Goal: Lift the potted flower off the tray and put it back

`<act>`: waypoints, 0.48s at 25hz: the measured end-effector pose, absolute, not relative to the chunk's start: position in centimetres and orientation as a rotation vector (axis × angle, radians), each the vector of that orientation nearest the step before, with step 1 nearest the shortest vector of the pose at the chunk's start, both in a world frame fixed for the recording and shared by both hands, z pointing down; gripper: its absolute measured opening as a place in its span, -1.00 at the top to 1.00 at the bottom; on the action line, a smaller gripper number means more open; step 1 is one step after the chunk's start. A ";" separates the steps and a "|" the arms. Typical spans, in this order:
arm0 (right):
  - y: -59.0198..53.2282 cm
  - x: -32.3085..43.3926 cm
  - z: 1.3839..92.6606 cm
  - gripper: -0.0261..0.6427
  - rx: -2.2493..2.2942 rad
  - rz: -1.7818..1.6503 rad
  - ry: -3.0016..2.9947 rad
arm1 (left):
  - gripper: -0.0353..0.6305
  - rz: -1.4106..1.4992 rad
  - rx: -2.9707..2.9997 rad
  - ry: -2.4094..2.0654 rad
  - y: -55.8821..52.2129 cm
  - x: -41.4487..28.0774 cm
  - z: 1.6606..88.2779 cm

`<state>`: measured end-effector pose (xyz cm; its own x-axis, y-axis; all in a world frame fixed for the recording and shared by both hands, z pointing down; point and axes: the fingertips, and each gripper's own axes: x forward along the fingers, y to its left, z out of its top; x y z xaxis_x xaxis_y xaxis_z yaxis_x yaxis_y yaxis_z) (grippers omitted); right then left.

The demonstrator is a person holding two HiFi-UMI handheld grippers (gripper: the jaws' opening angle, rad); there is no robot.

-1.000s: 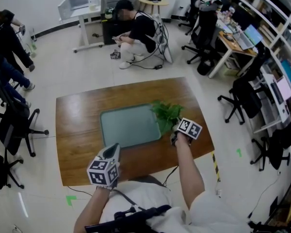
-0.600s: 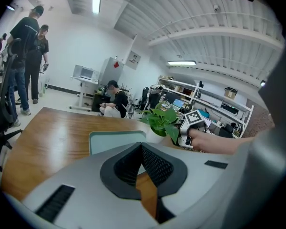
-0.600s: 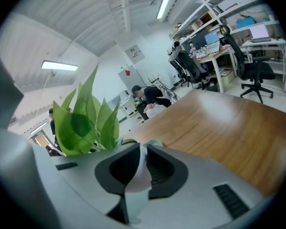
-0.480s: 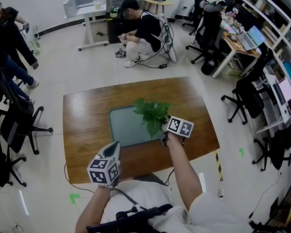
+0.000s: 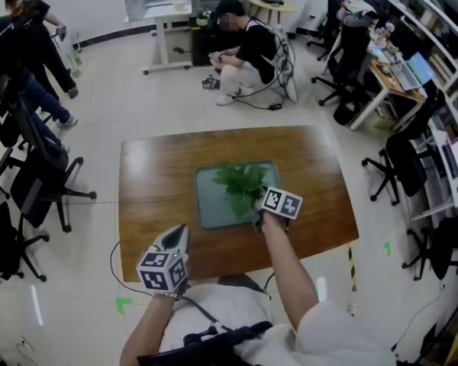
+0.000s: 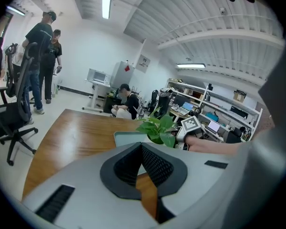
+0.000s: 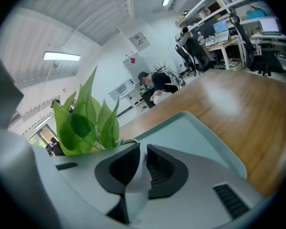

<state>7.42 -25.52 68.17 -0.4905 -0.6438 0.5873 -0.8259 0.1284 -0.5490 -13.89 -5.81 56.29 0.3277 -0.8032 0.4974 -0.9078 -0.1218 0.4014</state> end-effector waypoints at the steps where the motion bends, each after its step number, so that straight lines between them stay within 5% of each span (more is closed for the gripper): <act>1: -25.5 7.3 68.5 0.78 1.463 1.299 -2.185 | 0.91 0.209 1.944 -1.502 -5.7 -14.2 56.3; 6: -25.3 7.7 69.0 0.77 1.505 1.286 -2.170 | 0.91 0.223 1.951 -1.480 -5.4 -14.6 56.8; 12: -25.0 9.7 65.9 0.51 1.637 1.268 -2.200 | 0.91 0.250 2.013 -1.392 -6.5 -13.8 56.9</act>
